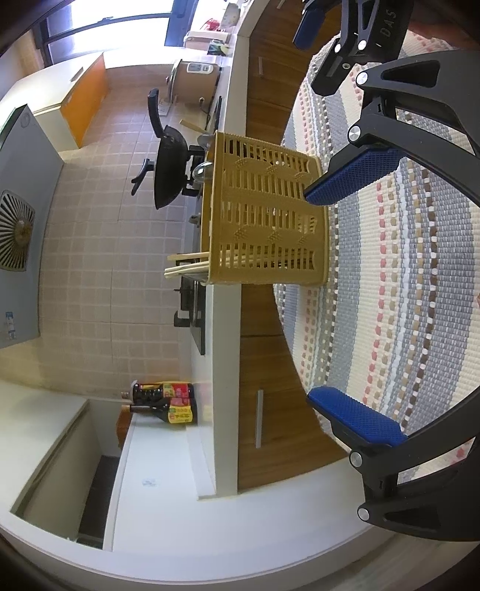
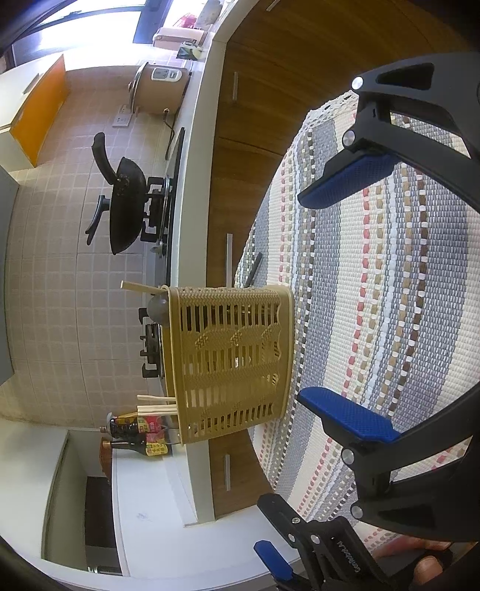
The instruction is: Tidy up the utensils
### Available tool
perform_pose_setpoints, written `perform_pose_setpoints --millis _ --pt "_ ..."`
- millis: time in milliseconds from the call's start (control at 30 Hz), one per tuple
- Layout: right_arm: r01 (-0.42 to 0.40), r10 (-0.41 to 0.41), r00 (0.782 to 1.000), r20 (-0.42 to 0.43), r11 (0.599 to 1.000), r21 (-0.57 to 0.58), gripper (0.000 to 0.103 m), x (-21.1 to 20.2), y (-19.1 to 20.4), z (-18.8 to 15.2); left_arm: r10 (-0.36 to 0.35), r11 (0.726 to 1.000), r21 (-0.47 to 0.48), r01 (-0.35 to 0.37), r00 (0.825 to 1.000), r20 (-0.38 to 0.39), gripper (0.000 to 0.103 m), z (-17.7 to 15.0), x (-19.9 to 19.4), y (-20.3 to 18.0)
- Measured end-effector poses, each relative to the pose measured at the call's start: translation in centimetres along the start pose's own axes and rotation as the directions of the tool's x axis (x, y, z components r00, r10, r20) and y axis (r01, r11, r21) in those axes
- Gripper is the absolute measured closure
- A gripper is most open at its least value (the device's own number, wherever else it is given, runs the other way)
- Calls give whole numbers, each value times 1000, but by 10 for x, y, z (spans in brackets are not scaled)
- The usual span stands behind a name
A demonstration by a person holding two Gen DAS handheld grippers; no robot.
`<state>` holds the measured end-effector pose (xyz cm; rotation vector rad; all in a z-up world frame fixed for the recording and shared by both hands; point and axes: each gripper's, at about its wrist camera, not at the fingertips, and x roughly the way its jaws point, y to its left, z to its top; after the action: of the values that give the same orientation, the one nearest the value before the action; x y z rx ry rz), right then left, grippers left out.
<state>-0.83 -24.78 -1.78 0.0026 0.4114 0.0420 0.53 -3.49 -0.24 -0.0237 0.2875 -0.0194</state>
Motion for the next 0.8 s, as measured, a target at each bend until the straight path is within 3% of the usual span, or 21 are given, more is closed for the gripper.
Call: perform_pose_setpoints --millis 800 --pt "0 0 1000 -13 1000 -6 10 2 1 -1 -7 1000 8 7 1000 -24 8 -1 3 -2"
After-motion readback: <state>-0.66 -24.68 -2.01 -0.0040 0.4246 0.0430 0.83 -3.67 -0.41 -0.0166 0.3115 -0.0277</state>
